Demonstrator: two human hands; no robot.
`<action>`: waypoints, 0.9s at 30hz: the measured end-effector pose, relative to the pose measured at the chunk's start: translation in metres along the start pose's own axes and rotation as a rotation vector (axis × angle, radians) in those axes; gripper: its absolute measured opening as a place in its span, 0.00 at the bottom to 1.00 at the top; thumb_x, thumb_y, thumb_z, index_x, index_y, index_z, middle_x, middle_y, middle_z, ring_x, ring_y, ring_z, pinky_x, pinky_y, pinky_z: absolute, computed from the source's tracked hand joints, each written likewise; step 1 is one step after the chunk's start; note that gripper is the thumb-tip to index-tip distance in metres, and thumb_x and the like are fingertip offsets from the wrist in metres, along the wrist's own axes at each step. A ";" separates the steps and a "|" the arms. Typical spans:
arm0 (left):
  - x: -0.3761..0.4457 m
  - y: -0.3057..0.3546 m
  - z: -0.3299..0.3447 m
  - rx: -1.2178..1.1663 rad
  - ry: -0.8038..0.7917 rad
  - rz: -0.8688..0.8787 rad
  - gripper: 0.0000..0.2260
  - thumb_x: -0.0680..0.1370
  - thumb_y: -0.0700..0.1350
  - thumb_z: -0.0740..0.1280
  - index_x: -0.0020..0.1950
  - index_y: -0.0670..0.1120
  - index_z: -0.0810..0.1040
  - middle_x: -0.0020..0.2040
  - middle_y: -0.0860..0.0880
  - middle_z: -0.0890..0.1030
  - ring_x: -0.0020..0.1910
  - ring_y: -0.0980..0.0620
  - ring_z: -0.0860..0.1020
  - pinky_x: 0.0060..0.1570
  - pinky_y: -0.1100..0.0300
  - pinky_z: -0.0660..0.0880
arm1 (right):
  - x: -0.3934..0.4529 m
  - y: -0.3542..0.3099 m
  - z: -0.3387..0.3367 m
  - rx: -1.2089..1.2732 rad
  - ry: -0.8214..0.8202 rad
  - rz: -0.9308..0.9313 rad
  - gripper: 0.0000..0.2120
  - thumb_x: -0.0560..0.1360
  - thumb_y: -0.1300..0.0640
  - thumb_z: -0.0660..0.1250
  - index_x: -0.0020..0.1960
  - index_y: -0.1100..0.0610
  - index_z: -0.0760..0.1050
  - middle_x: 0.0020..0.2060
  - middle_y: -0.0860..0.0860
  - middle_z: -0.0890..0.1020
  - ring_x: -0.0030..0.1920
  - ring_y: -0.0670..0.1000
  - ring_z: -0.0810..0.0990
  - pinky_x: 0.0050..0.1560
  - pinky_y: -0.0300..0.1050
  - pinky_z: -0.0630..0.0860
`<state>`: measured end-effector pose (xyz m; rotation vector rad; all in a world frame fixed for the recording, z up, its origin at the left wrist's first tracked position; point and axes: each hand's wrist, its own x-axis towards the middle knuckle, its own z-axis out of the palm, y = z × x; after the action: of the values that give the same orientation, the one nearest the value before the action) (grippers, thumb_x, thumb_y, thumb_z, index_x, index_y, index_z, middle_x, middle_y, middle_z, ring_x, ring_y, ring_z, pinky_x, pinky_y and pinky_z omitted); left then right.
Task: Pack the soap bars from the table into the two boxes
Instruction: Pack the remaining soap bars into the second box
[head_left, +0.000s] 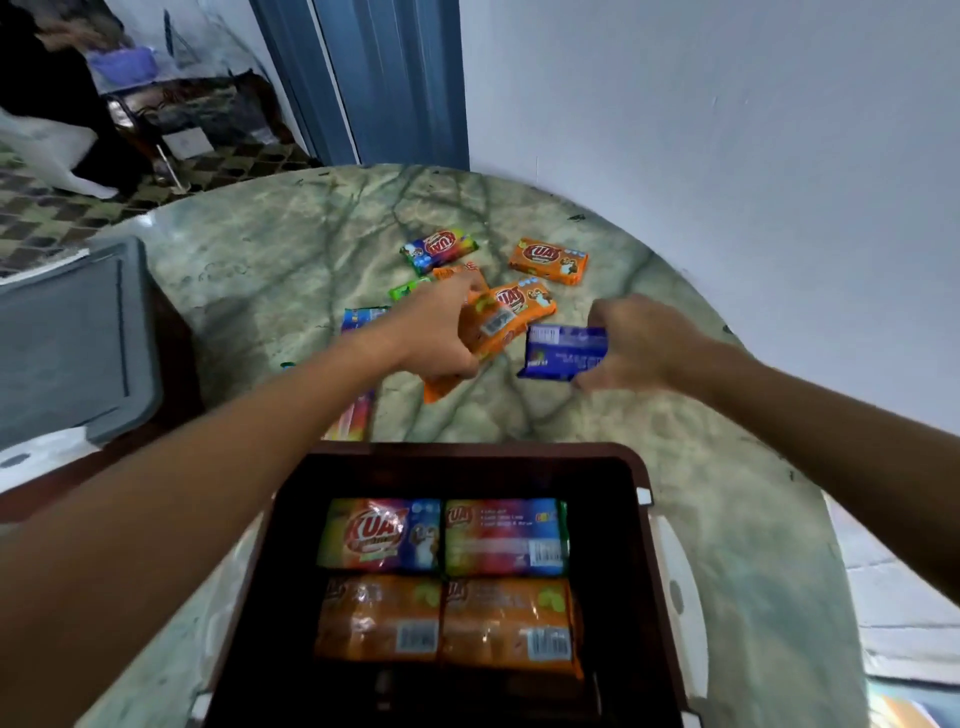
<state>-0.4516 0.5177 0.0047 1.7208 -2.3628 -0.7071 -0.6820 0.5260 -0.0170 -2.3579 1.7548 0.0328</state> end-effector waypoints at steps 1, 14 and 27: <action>-0.015 0.004 -0.015 -0.014 0.017 0.072 0.35 0.63 0.41 0.78 0.67 0.48 0.67 0.57 0.47 0.76 0.49 0.49 0.76 0.47 0.58 0.75 | -0.013 -0.008 -0.016 0.064 0.023 -0.004 0.31 0.63 0.42 0.75 0.59 0.55 0.71 0.47 0.50 0.78 0.40 0.50 0.73 0.40 0.44 0.70; -0.203 -0.032 0.049 0.259 -0.378 0.314 0.29 0.69 0.46 0.71 0.69 0.50 0.69 0.66 0.51 0.71 0.65 0.51 0.70 0.63 0.59 0.70 | -0.174 -0.130 0.047 -0.109 -0.255 -0.228 0.30 0.68 0.40 0.68 0.66 0.50 0.69 0.63 0.51 0.73 0.63 0.54 0.70 0.55 0.48 0.73; -0.201 -0.032 0.083 0.618 -0.221 0.174 0.51 0.66 0.59 0.74 0.77 0.50 0.45 0.76 0.39 0.50 0.73 0.39 0.53 0.66 0.42 0.66 | -0.171 -0.133 0.072 -0.139 -0.260 0.044 0.55 0.62 0.37 0.75 0.77 0.53 0.47 0.75 0.60 0.48 0.72 0.63 0.57 0.67 0.56 0.66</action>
<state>-0.3871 0.7207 -0.0502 1.6551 -3.0732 -0.1414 -0.5980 0.7366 -0.0447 -2.2831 1.7259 0.4600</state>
